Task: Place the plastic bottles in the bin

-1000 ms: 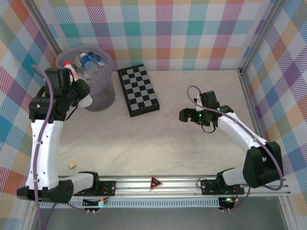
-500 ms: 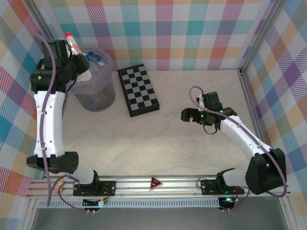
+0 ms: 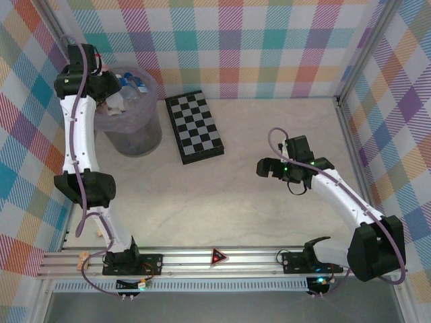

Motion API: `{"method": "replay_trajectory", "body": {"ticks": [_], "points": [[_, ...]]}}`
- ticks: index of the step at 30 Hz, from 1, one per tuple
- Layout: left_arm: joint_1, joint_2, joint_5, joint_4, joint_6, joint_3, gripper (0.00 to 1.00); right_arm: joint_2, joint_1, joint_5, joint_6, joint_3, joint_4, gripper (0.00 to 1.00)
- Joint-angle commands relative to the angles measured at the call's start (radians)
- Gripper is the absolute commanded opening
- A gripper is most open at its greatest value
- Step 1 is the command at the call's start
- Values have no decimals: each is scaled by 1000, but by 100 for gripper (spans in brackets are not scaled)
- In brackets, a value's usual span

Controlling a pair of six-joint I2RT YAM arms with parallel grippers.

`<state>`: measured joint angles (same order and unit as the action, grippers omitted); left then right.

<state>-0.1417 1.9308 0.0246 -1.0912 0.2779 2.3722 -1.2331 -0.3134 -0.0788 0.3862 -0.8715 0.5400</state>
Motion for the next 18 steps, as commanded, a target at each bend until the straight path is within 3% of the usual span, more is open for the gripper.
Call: {"method": "replay_trajectory", "body": {"ticks": [1, 10, 13, 18], "points": [[-39, 20, 8, -28, -24, 22, 43, 9, 4, -13, 19, 11, -10, 100], [-38, 34, -21, 7, -87, 16, 88, -19, 5, -35, 27, -1, -28, 100], [-39, 10, -29, 35, -93, 16, 91, -23, 4, -40, 31, 2, -29, 100], [-38, -34, -37, 82, -87, 16, 89, -30, 5, -55, 43, 7, -46, 100]]}}
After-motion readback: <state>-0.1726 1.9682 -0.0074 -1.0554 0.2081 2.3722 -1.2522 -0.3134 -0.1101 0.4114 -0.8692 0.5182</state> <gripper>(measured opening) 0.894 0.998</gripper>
